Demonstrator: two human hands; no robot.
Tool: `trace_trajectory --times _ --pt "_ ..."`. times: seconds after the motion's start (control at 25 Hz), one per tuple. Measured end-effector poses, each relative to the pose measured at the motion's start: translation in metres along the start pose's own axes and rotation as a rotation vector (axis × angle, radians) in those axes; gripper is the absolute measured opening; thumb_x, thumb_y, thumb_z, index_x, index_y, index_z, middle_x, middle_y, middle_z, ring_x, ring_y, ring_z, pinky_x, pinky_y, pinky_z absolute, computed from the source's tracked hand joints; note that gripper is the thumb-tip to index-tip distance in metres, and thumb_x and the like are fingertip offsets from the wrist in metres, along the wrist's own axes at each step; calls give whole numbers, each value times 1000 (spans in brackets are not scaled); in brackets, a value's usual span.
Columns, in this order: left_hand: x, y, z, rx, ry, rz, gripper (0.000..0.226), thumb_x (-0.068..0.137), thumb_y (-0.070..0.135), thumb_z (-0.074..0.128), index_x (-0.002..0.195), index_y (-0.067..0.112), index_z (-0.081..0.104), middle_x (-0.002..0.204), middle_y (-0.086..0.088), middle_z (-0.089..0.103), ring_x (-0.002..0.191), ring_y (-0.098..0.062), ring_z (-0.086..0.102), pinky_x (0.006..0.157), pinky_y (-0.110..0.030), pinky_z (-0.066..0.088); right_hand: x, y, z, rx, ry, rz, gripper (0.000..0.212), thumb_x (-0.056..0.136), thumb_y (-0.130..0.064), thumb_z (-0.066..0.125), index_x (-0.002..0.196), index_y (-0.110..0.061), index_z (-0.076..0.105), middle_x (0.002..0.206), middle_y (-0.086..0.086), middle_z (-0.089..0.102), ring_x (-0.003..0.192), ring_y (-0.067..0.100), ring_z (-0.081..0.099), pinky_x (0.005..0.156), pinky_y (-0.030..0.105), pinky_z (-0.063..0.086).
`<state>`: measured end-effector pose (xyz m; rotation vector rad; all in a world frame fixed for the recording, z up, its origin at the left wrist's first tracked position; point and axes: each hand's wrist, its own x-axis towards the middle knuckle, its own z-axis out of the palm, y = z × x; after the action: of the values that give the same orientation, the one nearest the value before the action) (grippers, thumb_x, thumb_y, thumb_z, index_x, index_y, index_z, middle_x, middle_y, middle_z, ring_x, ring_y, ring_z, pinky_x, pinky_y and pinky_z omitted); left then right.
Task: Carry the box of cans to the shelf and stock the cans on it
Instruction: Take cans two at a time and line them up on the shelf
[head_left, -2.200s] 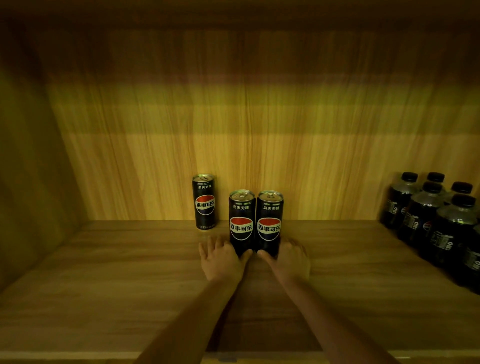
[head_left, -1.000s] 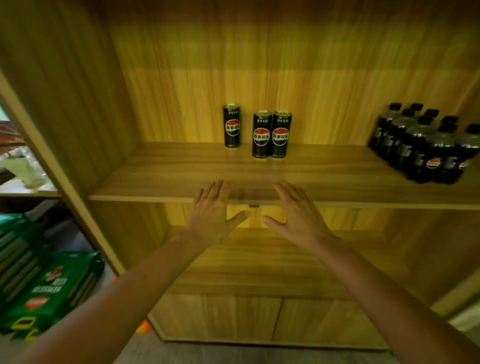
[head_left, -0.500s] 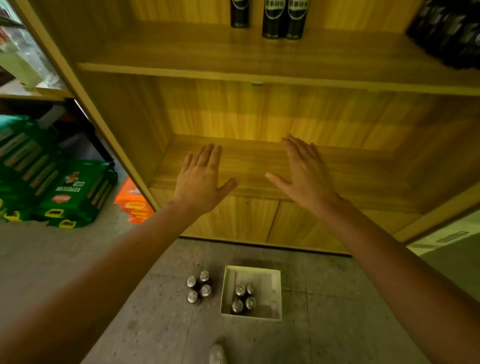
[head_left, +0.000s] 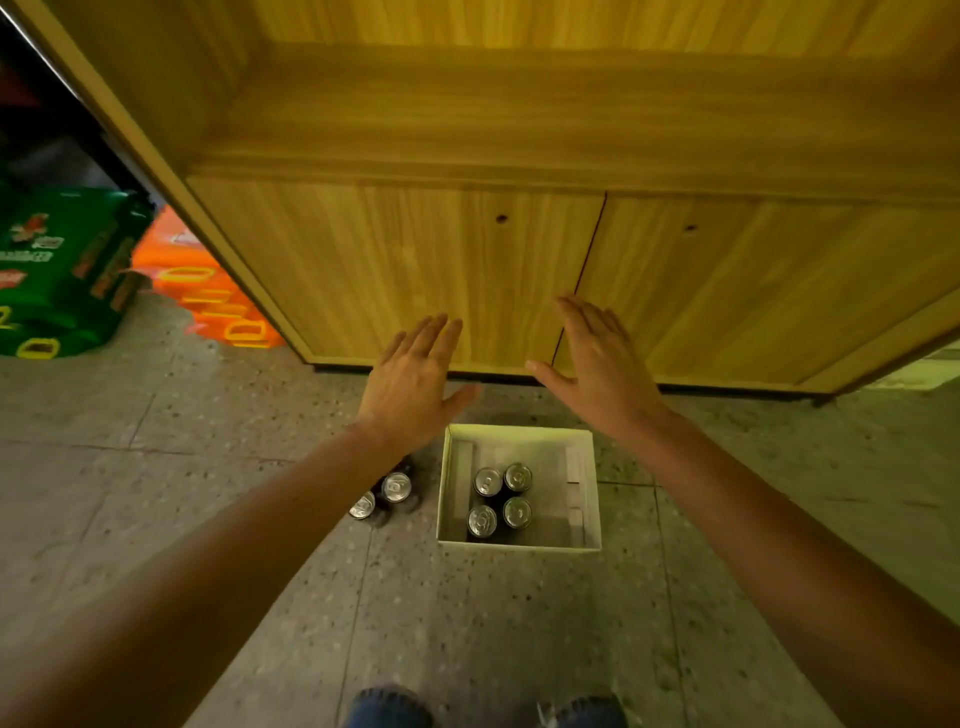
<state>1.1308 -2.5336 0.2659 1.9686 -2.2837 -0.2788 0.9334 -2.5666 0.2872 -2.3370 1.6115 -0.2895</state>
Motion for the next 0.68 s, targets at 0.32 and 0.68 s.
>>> trace_trajectory --times 0.32,0.68 --pt "9 -50 261 -71 -115 40 70 88 35 53 145 13 19 154 -9 23 139 -27 29 110 -39 31 -10 103 254 118 -62 90 64 87 -30 54 141 -12 23 149 10 30 136 29 30 110 41 28" --pt "9 -78 380 -502 -310 -73 77 73 5 71 138 17 32 138 -10 46 127 -26 45 101 -34 42 -32 179 381 366 -262 151 70 76 -14 70 136 -19 35 143 4 42 131 21 39 106 32 31"
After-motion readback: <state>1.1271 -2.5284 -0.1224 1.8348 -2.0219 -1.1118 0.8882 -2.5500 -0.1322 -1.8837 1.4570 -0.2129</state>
